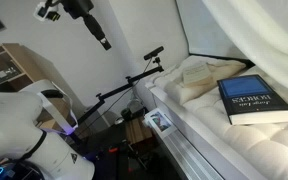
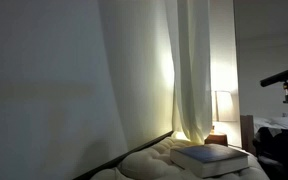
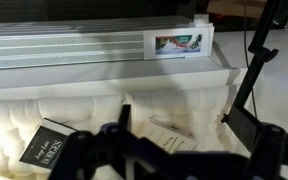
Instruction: Open the book
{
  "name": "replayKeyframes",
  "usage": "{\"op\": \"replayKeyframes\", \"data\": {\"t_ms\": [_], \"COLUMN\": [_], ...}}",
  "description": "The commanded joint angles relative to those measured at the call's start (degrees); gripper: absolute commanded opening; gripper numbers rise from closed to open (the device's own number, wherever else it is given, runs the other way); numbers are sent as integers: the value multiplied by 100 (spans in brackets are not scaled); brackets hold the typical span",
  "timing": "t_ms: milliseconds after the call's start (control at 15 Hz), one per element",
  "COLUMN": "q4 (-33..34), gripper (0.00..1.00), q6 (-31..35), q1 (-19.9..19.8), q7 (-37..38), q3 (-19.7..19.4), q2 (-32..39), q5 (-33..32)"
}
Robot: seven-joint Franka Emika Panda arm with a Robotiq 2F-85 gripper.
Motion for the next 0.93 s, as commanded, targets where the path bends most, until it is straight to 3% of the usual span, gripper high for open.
{"op": "replayKeyframes", "data": {"t_ms": [0,267,533,867], "q4": [20,80,410,1020], "gripper": [100,100,100,100], "q6": [-30,40,310,790], "q1": [-76,-158,-183,-400], "q7": [-42,22,-8,109], "q3": [51,120,376,811], "q2": [3,168,845,1842], "q5": [42,-78,-436,-1718]}}
